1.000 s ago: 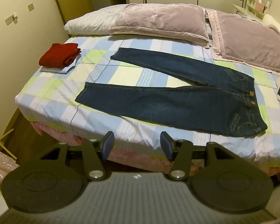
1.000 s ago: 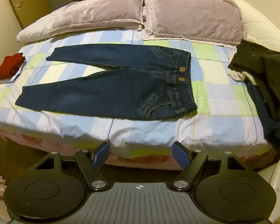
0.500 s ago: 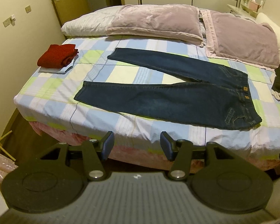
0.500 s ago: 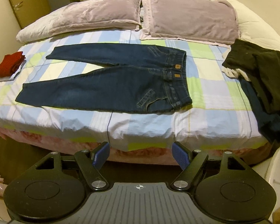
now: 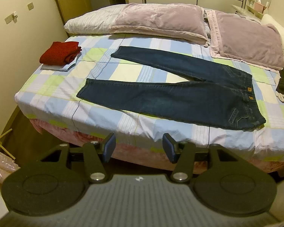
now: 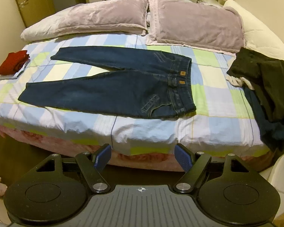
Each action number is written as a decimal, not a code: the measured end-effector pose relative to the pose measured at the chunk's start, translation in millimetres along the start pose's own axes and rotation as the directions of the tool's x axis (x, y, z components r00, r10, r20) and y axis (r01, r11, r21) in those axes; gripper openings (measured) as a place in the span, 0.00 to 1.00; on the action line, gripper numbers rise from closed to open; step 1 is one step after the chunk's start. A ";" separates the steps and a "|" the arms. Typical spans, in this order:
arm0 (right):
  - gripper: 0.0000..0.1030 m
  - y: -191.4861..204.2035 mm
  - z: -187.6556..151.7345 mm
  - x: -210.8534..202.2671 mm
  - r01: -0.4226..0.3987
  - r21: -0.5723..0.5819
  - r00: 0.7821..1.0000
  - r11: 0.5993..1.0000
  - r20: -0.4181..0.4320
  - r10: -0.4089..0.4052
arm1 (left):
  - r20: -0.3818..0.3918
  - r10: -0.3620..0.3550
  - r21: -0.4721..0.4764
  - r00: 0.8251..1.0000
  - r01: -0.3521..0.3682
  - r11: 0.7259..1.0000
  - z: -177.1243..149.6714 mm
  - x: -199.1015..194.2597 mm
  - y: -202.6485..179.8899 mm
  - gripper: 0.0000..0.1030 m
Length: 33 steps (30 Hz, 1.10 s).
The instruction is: Fold clothes
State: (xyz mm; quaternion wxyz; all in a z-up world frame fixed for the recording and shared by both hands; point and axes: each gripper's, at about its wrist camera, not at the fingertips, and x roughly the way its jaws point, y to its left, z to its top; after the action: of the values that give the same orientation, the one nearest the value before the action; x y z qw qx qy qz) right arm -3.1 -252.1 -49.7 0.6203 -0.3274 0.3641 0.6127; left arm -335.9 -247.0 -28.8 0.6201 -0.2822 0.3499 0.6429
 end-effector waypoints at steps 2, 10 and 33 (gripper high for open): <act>0.74 -0.8 1.1 0.3 -0.004 -0.001 1.000 1.000 0.004 0.004 | 0.001 0.004 -0.003 1.000 -0.004 1.000 -0.7 -0.6 0.0 0.49; 0.74 0.4 8.1 5.4 -0.022 -0.013 1.000 1.000 0.004 0.022 | -0.006 0.019 -0.012 1.000 -0.019 1.000 1.7 2.6 1.2 0.50; 0.74 -2.3 100.8 80.9 0.051 0.057 0.998 0.997 -0.038 -0.049 | -0.051 -0.047 0.035 0.998 0.049 0.998 116.1 119.5 1.0 0.50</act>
State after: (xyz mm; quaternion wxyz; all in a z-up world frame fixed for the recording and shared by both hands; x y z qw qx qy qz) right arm 2.9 -124.0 -66.3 0.6378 -0.3296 0.3846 0.5802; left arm -337.2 -82.5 -54.7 0.6316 -0.2950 0.3701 0.6141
